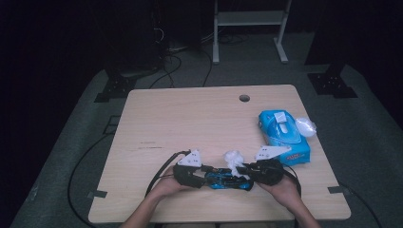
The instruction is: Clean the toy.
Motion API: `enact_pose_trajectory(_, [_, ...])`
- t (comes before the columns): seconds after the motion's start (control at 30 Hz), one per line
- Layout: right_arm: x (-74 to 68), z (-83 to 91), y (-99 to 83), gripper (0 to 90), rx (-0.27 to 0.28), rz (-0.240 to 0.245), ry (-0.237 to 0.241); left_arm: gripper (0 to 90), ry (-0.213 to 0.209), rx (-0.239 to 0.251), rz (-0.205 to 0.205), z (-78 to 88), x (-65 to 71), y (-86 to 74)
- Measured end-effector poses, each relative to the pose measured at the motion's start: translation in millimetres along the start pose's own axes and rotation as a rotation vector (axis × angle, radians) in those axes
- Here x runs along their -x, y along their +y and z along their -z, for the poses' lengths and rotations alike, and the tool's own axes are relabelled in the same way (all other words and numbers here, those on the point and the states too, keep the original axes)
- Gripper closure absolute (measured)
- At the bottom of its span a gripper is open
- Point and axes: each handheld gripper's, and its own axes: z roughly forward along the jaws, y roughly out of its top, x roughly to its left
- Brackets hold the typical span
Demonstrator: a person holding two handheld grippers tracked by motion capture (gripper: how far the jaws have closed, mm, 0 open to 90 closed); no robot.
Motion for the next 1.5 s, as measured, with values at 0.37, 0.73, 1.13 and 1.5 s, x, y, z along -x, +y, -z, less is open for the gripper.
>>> enact_pose_trajectory(0.37, [-9.6, 5.9, -9.3, 81.5, 0.01, 0.016, 0.036, 51.9, -0.048, -0.022, -0.005, -8.4, 4.4, 1.2])
enact_pose_trajectory(0.73, [-10.3, 7.3, -10.1, 81.4, 0.006, 0.007, 0.022, 64.0, -0.081, 0.004, -0.048, -5.6, 4.1, -1.6])
enact_pose_trajectory(1.13, [-0.9, 0.4, -0.5, 81.4, 0.015, -0.003, 0.001, 68.0, -0.014, 0.049, -0.128, 2.4, -4.2, 0.6])
enact_pose_trajectory(1.5, [-2.3, -39.4, 39.7, 81.5, 0.0, 0.014, 0.026, 68.3, 0.048, 0.086, -0.092, 12.3, -24.4, -15.0])
